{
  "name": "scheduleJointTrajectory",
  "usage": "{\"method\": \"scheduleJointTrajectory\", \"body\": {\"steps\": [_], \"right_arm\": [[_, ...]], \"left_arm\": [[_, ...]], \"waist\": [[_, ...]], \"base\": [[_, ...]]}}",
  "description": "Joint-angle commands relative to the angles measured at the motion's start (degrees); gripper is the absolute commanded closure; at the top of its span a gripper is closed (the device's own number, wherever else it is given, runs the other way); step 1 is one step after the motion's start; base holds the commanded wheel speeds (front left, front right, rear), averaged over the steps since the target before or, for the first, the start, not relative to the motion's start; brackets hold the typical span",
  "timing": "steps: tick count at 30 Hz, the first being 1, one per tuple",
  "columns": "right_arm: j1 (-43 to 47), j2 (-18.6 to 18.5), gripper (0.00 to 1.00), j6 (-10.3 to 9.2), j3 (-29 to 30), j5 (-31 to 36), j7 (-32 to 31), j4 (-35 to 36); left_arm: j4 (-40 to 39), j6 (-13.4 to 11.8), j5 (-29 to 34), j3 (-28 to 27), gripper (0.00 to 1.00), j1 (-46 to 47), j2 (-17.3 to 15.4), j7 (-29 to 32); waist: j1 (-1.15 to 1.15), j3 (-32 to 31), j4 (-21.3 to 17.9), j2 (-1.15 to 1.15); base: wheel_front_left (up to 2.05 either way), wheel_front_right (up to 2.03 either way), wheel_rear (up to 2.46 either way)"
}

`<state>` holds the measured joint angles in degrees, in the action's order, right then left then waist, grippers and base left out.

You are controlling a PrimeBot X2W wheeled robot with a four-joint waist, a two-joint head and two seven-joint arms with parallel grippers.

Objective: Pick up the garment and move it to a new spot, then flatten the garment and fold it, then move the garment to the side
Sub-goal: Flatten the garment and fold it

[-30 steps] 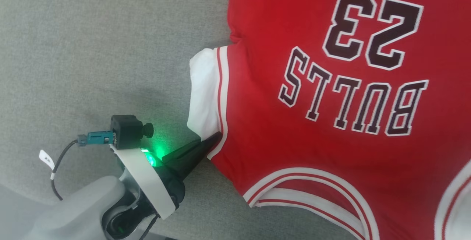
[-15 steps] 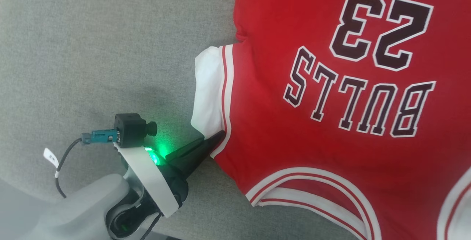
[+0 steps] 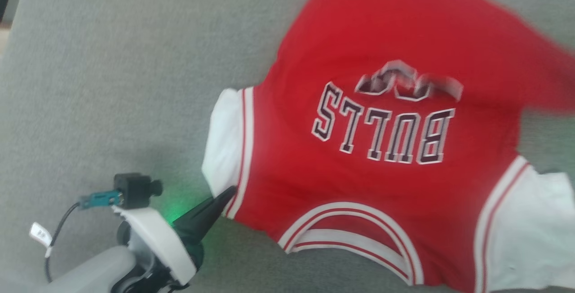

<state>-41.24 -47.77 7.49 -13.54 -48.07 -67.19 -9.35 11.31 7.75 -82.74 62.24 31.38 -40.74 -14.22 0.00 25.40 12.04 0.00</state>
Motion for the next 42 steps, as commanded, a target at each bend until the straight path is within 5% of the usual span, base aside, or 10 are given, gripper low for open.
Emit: {"method": "scheduleJointTrajectory", "body": {"steps": [1,6,13,22,23,24,25,34,38,42], "right_arm": [[2.00,-0.31,1.00,-0.01,0.04,-0.77,-0.37,0.89],[20.76,-2.92,1.00,-0.01,3.65,-5.93,0.06,11.52],[41.96,1.37,1.00,-0.01,7.12,-4.87,1.54,22.40],[50.87,7.63,1.00,-0.01,5.41,0.09,2.41,29.48],[50.71,8.01,0.70,-0.01,5.31,0.73,3.16,29.74],[50.34,7.87,0.19,-0.01,4.86,1.42,4.06,30.54],[50.01,7.78,0.00,0.00,4.83,1.94,5.04,31.09],[49.82,5.90,0.00,-0.01,14.41,-1.48,6.02,37.84],[43.56,7.03,0.00,0.00,20.94,-2.49,7.09,38.68],[35.30,6.25,0.00,0.00,21.01,0.61,9.47,35.89]], "left_arm": [[0.68,-0.54,-0.68,-0.14,1.00,-1.15,-0.48,-0.12],[1.11,-0.39,-1.45,-1.61,1.00,-2.94,-1.45,-0.59],[1.90,-0.39,-1.25,-3.36,1.00,-4.39,-1.60,-0.83],[2.64,-0.39,-0.41,-4.54,1.00,-3.60,-1.70,-0.93],[2.69,-0.39,-0.36,-4.57,1.00,-3.55,-1.69,-0.94],[2.71,-0.39,-0.30,-4.57,1.00,-3.52,-1.64,-0.94],[2.72,-0.39,-0.27,-4.54,1.00,-3.54,-1.64,-0.94],[2.38,-0.39,-0.14,-4.34,1.00,-4.34,-1.16,-0.97],[2.08,-0.38,0.60,-4.25,1.00,-3.34,-0.45,-0.98],[1.79,-0.38,1.16,-4.00,1.00,-2.27,0.58,-0.82]], "waist": [[0.00,-2.62,-2.41,0.00],[0.00,-4.80,-4.67,0.00],[0.00,-5.89,-6.57,0.00],[0.00,-5.50,-7.68,0.00],[0.00,-5.50,-7.79,0.00],[0.00,-5.53,-7.85,0.00],[0.00,-5.56,-7.91,0.00],[0.00,-5.80,-7.45,0.00],[0.00,-5.11,-6.34,0.00],[0.00,-3.84,-5.16,0.00]], "base": [[0.00,0.00,0.00],[0.00,0.00,0.00],[0.00,0.00,0.00],[0.00,0.00,0.00],[0.00,0.00,0.00],[0.00,0.00,0.00],[0.00,0.00,0.00],[0.00,0.00,0.00],[0.00,0.00,0.00],[0.00,0.00,0.00]]}}
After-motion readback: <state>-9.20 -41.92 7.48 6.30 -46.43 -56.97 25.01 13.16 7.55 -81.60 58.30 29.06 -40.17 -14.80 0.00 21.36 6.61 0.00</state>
